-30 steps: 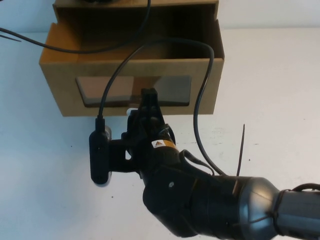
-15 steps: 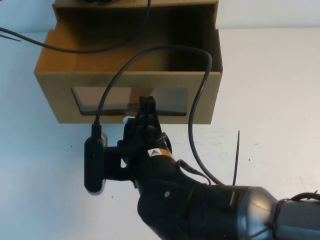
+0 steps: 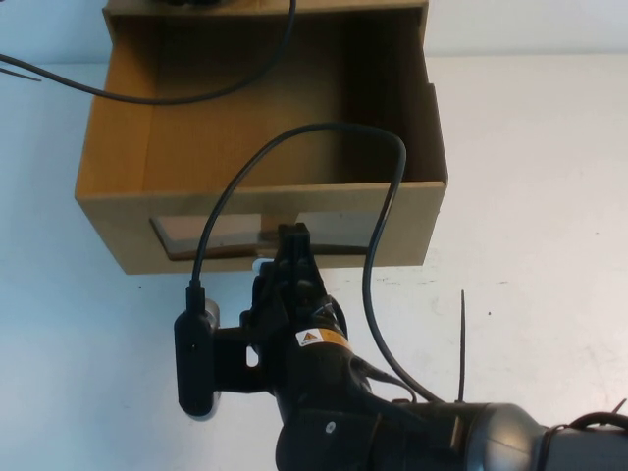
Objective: Open the shoe box
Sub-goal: 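Pull the top drawer of the cardboard box fully open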
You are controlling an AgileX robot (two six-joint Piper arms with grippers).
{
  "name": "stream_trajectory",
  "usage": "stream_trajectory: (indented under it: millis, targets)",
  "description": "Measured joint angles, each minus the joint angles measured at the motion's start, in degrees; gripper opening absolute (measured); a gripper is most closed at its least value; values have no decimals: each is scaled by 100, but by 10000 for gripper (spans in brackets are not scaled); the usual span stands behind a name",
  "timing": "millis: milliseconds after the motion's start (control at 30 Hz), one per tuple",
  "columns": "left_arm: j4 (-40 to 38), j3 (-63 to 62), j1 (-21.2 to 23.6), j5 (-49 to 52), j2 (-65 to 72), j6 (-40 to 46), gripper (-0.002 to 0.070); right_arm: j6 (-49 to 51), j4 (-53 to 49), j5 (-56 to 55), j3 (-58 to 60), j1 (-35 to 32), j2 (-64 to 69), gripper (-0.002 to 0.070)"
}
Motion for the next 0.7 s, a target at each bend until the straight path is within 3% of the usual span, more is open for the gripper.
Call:
stream_trajectory:
  millis: [467,700]
  targets:
    - [0,0,0,0,0,-47,-4,25,-60,-151,37,62,0,17]
    - [-33,-41,0,14,0,-47,-4,25,-105,-163,47,75,0,136]
